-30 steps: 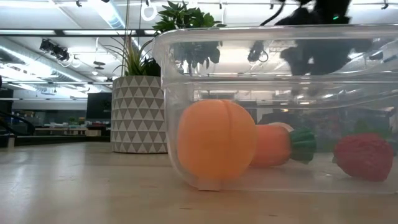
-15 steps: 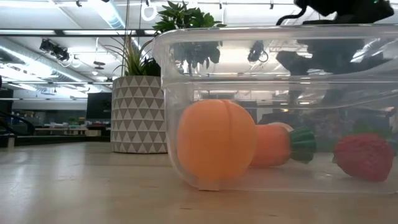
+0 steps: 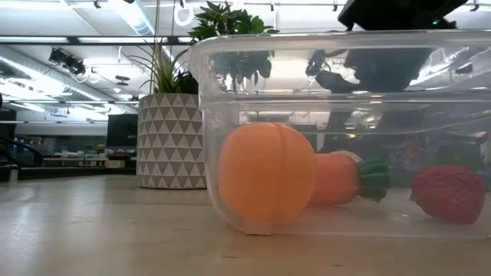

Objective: Pick and placing Produce into tupperware
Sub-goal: Put the pineapple in the transparent bin

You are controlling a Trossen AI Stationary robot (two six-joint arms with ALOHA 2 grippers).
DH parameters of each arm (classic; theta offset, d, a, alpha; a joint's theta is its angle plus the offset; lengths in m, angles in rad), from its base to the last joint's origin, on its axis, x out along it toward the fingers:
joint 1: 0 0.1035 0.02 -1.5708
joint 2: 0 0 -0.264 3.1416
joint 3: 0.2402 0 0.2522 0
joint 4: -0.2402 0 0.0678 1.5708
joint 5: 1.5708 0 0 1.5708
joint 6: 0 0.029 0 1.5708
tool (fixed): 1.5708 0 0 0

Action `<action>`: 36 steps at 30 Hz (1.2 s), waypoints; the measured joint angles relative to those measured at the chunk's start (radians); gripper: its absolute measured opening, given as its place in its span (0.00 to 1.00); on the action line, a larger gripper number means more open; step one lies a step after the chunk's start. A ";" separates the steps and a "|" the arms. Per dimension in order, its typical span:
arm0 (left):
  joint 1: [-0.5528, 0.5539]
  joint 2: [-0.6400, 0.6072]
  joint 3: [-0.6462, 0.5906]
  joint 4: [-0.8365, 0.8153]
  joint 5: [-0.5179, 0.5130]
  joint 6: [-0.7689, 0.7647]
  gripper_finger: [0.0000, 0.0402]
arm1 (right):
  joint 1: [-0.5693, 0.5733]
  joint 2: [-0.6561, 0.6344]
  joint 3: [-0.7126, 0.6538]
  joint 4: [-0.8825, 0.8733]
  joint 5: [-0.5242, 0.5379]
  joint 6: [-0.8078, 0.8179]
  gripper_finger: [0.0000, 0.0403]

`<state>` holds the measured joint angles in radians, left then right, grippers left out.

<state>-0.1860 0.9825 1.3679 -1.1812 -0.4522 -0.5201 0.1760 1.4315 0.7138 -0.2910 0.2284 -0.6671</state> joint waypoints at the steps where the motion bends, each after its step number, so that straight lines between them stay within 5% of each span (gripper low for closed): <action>1: 0.000 0.000 0.000 0.000 0.000 0.000 0.43 | -0.006 0.009 0.007 0.010 0.000 -0.008 0.66; 15: 0.000 0.000 0.000 0.000 0.000 -0.026 0.43 | -0.099 0.222 0.290 -0.013 -0.107 -0.196 0.66; 25: 0.000 0.000 0.000 -0.003 0.000 -0.037 0.43 | -0.141 0.278 0.364 -0.043 -0.254 -0.217 0.67; 36: 0.000 0.000 0.000 -0.010 0.000 -0.037 0.43 | -0.156 0.298 0.365 -0.068 -0.281 -0.163 0.78</action>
<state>-0.1863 0.9825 1.3678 -1.1910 -0.4521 -0.5568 0.0204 1.7298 1.0788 -0.3593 -0.0530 -0.8306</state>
